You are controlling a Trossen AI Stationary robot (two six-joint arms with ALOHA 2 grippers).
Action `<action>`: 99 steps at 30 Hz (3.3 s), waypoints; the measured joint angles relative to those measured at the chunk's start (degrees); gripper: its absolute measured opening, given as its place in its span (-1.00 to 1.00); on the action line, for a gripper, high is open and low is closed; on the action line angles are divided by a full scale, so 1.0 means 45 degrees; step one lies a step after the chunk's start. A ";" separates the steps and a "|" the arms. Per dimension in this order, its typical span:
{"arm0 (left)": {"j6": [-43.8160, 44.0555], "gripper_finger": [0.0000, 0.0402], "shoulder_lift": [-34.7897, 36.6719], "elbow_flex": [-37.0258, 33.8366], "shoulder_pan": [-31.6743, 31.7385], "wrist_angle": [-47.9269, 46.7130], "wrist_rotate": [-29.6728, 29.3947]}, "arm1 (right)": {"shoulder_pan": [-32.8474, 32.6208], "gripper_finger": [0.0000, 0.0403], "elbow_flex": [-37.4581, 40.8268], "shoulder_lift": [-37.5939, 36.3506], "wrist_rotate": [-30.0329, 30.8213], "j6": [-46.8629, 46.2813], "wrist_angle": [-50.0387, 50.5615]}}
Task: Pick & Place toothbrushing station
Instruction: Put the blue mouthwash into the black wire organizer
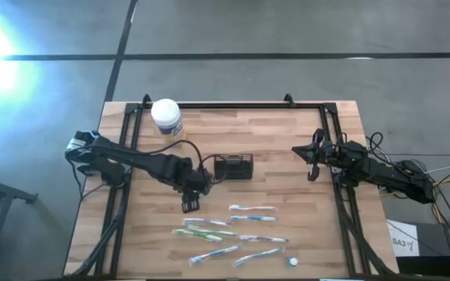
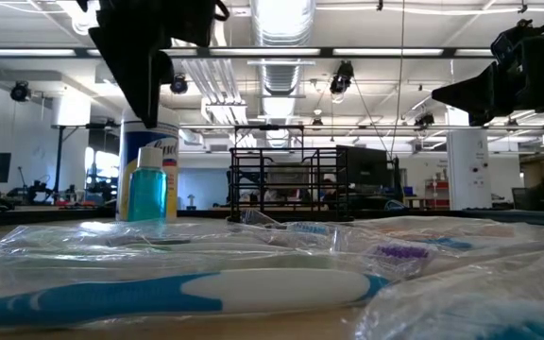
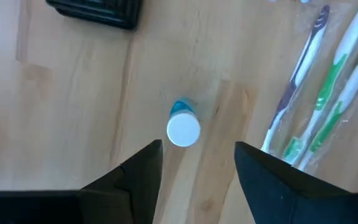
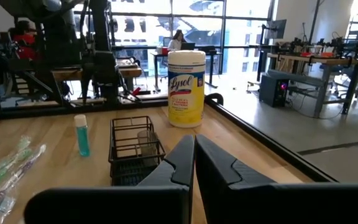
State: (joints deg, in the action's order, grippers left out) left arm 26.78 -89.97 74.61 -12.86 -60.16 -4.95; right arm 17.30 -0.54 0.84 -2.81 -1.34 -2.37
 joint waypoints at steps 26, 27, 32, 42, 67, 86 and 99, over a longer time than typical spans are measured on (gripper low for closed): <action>0.1644 0.02 -0.0070 -0.0850 0.0601 0.1112 0.0500 | -0.0005 -0.94 0.0000 0.0005 -0.0005 -0.0035 -0.0005; 0.1549 0.02 -0.0129 -0.0850 0.0616 0.1150 0.0505 | -0.0004 -0.94 0.0000 0.0005 -0.0005 -0.0038 -0.0005; 0.1284 0.02 -0.0733 -0.0850 0.0639 0.1230 0.0505 | -0.0002 -0.94 0.0000 0.0005 -0.0005 -0.0034 -0.0002; 0.1040 0.02 -0.1025 -0.0729 0.0792 0.1160 0.0495 | -0.0005 -0.94 0.0000 0.0005 -0.0005 0.0007 0.0000; 0.0344 -0.28 -0.1025 -0.0807 0.0855 0.1175 0.0792 | -0.0005 -0.94 0.0000 0.0010 -0.0005 0.0015 0.0005; -0.0673 -0.52 -0.1025 -0.0691 0.0850 0.1065 0.0830 | -0.0003 -0.94 0.0000 0.0010 0.0059 0.0107 0.0007; -0.2849 -0.52 0.1443 0.0789 0.0866 0.0682 0.0801 | -0.0005 -0.94 0.0000 0.0012 0.0330 0.0102 0.0032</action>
State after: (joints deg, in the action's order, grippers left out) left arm 13.96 -83.48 78.16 -8.96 -57.09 -1.35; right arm 17.28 -0.54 0.89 -1.32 -0.89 -2.23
